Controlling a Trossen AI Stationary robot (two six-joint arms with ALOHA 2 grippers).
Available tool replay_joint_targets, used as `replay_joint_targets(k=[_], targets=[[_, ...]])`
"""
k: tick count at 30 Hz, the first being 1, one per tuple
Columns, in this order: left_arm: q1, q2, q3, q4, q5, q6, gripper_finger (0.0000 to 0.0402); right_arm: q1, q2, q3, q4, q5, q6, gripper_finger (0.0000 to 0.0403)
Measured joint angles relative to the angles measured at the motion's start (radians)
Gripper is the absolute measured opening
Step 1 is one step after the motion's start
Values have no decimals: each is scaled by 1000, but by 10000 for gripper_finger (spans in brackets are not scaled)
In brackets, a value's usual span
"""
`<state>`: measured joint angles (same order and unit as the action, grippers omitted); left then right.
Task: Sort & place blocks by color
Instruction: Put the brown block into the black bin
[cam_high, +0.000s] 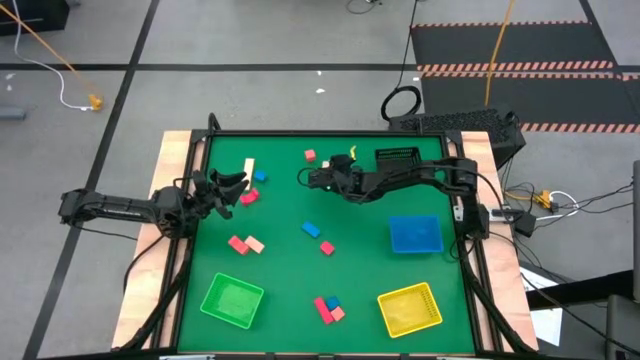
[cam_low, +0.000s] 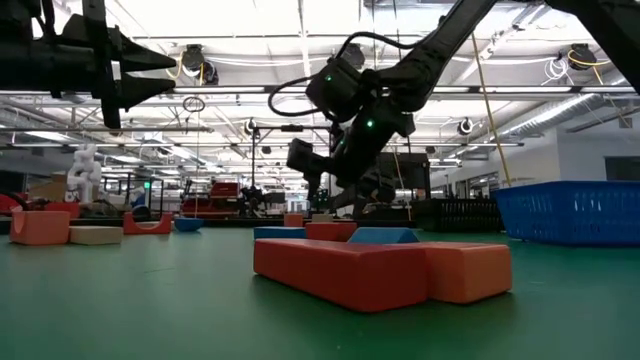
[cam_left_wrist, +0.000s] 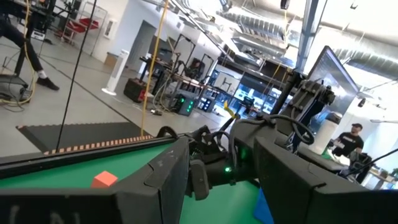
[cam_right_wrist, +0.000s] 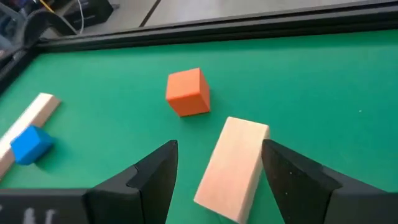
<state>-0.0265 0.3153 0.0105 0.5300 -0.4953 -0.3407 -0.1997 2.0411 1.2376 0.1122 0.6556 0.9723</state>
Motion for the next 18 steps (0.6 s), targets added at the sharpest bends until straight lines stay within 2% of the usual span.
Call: replay_joint_targets(k=[18], targets=[[12, 0, 0, -21, -4, 57, 182, 0, 100, -1, 59, 5, 1, 219]])
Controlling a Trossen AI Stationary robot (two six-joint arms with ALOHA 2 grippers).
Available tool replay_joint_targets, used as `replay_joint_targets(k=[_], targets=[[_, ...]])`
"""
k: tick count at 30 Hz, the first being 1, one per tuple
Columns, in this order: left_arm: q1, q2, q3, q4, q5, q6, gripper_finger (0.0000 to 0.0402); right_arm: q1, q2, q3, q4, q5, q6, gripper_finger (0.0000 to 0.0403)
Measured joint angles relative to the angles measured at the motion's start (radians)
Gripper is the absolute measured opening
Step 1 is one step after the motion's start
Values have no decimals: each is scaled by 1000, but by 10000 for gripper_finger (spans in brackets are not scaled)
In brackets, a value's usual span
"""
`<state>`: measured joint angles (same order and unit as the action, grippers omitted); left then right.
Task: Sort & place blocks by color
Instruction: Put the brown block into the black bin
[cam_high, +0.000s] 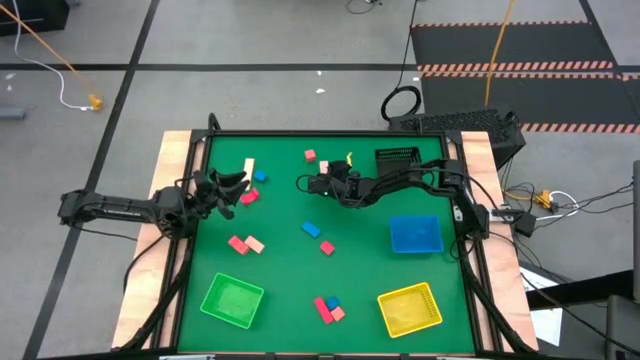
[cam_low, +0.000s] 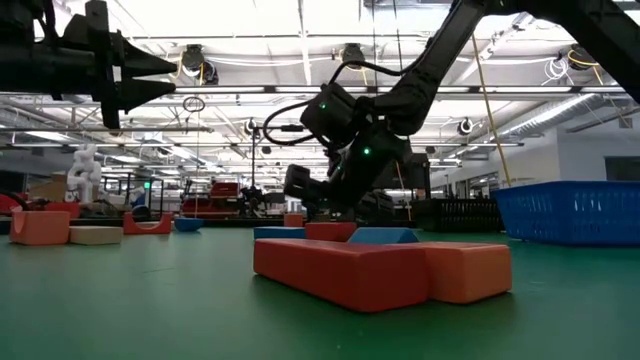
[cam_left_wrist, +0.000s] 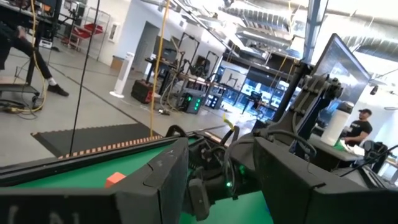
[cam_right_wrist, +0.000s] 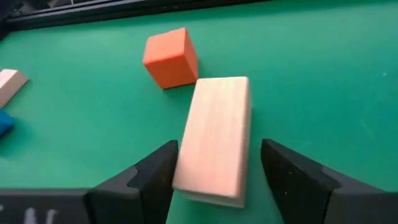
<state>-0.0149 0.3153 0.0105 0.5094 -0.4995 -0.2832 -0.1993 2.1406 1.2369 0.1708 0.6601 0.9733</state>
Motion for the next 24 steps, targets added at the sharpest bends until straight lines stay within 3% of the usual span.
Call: replay_joint_targets(k=[4, 9, 18, 24], targets=[[8, 0, 0, -15, -1, 0, 182, 0, 0, 0, -4, 0, -26, 190], [10, 0, 0, -21, -2, 0, 182, 0, -2, 0, 0, -10, -71, 117], [11, 0, 0, -17, -2, 45, 182, -9, -120, -3, -115, -67, -223, 114], [15, 0, 0, 58, -6, 174, 182, -36, -310, -2, -368, -33, -375, 114]])
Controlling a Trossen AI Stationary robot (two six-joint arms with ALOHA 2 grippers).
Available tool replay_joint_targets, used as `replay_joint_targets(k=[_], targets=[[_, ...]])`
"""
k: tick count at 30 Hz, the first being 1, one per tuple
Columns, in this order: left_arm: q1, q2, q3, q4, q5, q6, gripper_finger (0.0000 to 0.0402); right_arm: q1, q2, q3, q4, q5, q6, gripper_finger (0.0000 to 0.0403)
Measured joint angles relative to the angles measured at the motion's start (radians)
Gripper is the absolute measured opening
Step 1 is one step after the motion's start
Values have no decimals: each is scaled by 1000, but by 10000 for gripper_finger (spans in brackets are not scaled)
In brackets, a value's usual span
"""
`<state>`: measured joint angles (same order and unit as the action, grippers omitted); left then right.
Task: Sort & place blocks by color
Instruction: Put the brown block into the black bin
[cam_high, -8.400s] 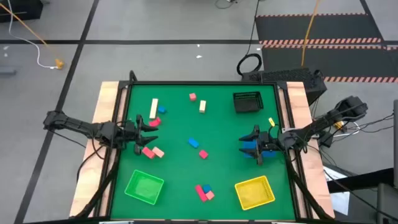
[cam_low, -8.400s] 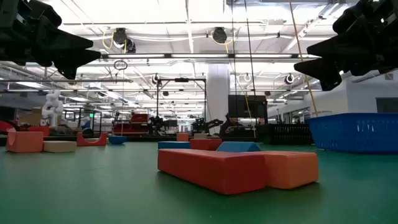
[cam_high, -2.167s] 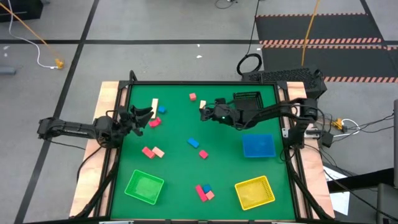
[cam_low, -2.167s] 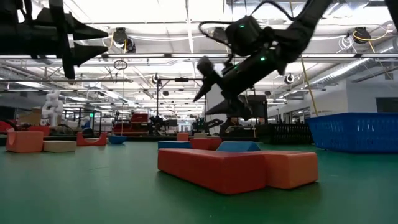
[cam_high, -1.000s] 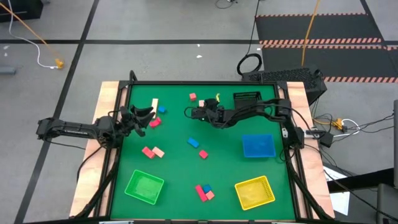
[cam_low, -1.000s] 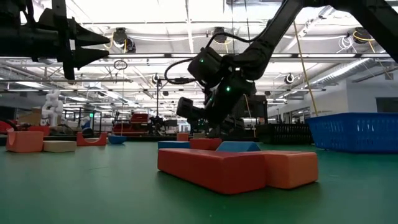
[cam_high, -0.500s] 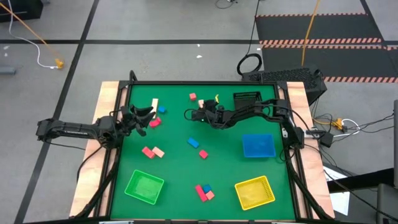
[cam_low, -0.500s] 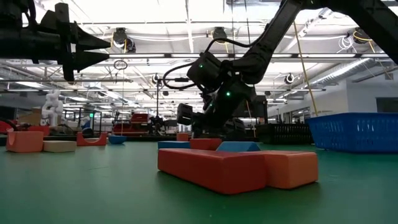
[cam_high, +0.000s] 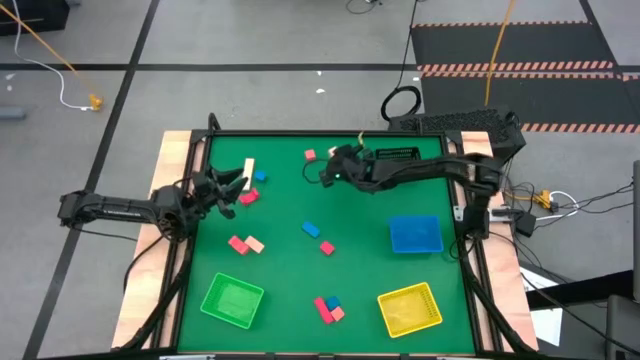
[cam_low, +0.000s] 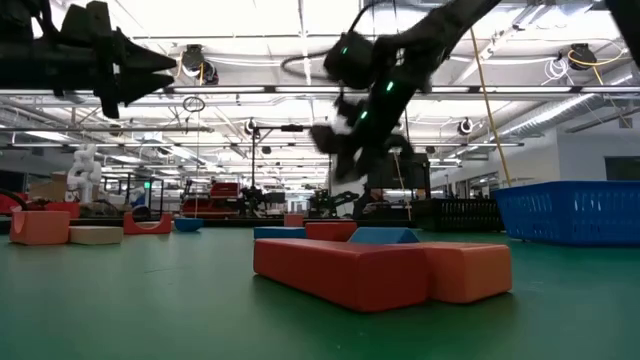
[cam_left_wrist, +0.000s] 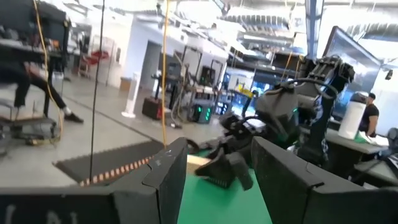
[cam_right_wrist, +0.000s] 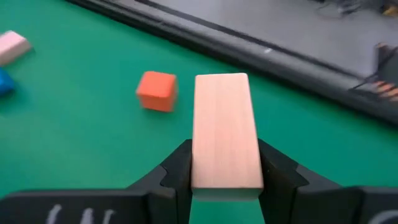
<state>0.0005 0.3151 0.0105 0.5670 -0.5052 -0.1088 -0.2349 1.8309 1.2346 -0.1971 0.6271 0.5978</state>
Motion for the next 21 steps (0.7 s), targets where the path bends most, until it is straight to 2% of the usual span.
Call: replay_joint_targets(k=[4, 8, 10, 16, 21], targets=[[8, 0, 0, 31, -1, 8, 182, -11, -126, 0, -228, 24, -1, 114], [12, 3, 0, -15, 7, -68, 182, -21, -213, -1, -473, 29, 117, 114], [12, 8, 0, -56, 7, -131, 182, -23, -243, -22, -541, 36, 180, 114], [12, 49, 0, -154, 9, -293, 182, -66, -284, -167, -517, 47, 301, 114], [12, 122, 0, -199, 10, -430, 182, -120, -284, -287, -444, -42, 366, 136]])
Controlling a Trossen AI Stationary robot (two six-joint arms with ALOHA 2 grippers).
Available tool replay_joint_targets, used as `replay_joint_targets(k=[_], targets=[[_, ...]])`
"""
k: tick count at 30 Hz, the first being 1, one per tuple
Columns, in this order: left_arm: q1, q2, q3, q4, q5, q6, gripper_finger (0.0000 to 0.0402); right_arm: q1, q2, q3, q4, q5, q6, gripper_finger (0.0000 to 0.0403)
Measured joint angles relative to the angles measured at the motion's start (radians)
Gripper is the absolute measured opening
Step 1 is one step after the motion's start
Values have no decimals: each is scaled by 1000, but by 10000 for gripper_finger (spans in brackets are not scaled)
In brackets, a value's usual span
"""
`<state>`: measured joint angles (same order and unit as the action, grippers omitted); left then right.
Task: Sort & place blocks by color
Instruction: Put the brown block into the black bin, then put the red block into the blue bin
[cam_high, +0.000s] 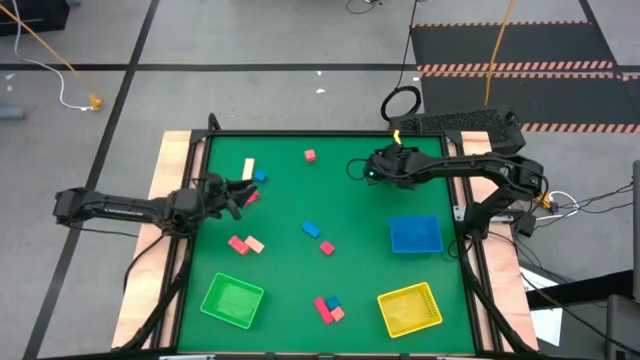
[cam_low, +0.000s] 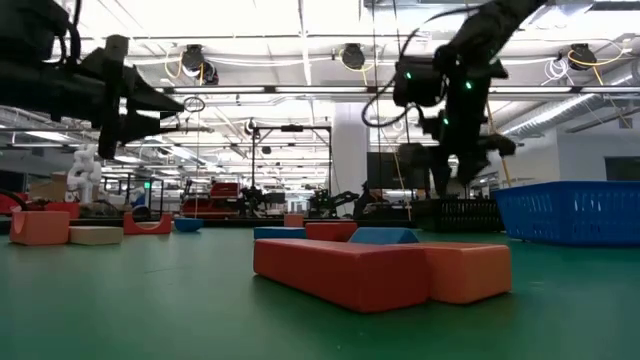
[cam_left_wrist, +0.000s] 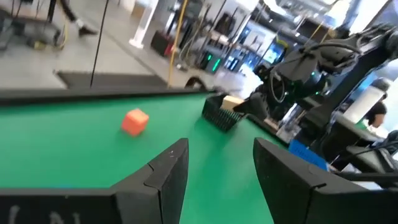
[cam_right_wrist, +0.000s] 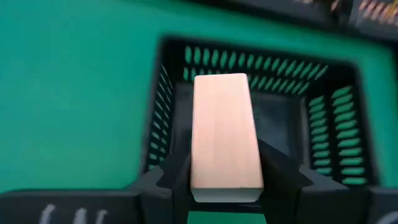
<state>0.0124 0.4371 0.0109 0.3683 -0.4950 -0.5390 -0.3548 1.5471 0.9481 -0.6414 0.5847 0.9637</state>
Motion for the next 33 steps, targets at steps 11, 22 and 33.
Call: replay_joint_targets(k=[11, 22, 33], targets=[[-1, 159, 0, -73, 68, 30, 182, -7, 0, -72, 121, -11, -84, 206], [-2, 173, 160, -409, 123, 215, 182, -13, -65, -72, 174, -11, -151, 245], [-2, 194, 264, -909, 26, 38, 181, 14, -268, -72, 345, -10, -309, 247]])
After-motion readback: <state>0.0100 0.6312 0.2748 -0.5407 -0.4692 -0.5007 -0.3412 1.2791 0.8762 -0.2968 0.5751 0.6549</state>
